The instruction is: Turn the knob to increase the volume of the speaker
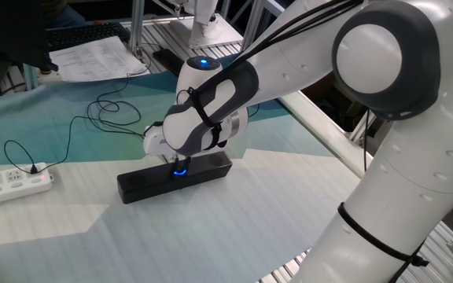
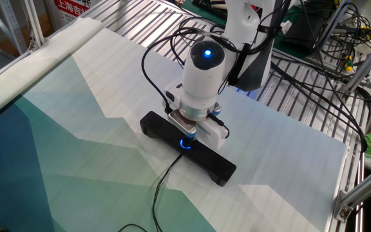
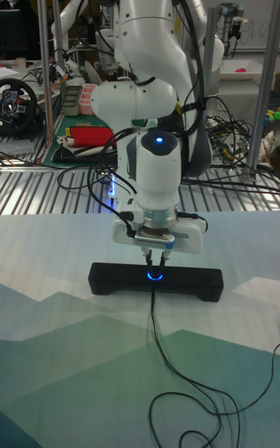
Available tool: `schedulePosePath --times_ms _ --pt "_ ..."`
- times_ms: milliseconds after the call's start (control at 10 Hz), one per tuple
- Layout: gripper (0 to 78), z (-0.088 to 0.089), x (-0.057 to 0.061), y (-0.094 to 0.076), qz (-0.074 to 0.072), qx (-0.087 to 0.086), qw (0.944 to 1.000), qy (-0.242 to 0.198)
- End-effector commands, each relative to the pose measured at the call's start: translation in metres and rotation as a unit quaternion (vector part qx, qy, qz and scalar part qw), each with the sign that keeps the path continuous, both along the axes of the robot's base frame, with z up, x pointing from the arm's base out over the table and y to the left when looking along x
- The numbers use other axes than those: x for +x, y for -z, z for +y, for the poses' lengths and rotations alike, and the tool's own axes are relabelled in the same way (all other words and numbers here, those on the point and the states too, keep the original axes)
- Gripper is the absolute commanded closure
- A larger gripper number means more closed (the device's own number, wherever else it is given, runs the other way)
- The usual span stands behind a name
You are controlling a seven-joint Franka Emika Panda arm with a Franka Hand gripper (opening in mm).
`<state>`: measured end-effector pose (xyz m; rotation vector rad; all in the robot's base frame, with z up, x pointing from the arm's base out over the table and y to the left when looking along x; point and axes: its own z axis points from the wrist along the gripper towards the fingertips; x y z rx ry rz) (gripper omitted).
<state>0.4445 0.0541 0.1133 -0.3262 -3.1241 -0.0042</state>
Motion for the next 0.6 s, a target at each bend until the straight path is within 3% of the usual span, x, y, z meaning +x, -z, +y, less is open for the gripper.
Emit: schedulePosePath --times_ms 100,600 --pt "76.4 0.004 -0.0018 -0.0023 -0.003 0.0 0.9976 0.07" --pt "76.4 0.0042 -0.002 -0.0025 -0.009 0.001 0.9923 0.123"
